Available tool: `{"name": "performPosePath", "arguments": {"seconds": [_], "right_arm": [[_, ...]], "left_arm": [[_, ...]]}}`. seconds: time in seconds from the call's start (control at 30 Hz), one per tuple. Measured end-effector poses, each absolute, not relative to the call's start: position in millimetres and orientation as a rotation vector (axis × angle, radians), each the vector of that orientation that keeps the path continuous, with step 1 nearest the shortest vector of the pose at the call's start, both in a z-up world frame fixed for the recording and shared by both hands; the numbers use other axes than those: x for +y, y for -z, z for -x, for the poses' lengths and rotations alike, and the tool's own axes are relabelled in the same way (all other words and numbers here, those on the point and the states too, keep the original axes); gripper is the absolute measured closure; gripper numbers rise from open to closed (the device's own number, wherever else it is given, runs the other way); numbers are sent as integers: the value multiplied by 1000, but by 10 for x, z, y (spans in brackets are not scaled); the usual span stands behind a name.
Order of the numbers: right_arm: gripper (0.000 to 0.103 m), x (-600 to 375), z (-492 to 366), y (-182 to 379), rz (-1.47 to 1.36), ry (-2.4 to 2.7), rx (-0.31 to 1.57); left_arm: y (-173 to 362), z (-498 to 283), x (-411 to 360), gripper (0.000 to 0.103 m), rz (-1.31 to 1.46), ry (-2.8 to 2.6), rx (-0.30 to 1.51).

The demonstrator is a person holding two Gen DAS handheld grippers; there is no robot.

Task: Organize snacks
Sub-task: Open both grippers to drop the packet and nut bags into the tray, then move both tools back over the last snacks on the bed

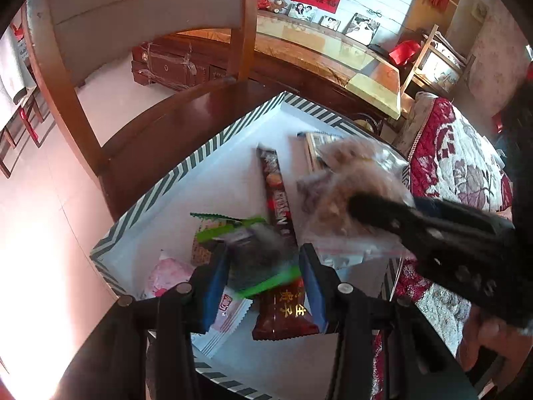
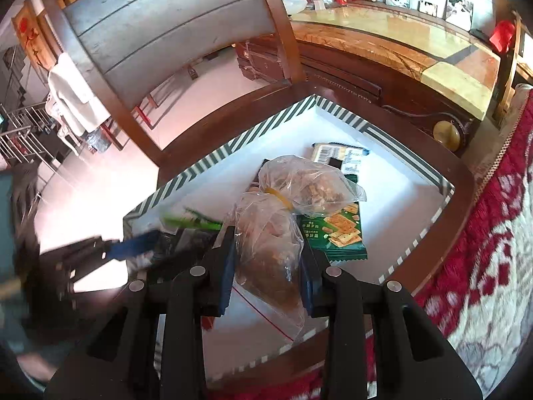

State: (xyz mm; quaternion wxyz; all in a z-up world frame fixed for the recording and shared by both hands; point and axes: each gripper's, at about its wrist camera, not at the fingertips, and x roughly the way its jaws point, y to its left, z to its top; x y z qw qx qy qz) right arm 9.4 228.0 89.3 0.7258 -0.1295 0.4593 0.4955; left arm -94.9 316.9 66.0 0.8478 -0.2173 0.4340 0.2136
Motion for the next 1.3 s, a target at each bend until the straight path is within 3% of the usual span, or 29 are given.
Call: {"name": "performPosePath", "arguments": {"seconds": [0.27,0.33,0.4,0.7,1.3], "right_arm": [[67,2424,-97,-720,251,-1113,1084],[55,2352,-109,-751,228,-1106,1089],[49,2242,-114,-819,193,-1108,1080],[49,1790,14,-1067,146,-1087,1027],[49,559,69,-1113,71,-910,987]], "left_arm": [[-647,921,3132,57,444,-466,921],[-644,921,3135,48,448,-480,926],[-647,942,3132,40,462,-485,920],[-771,1033,2983,25,426,-518,893],[-976,820,2081,18,299,-387,869]]}}
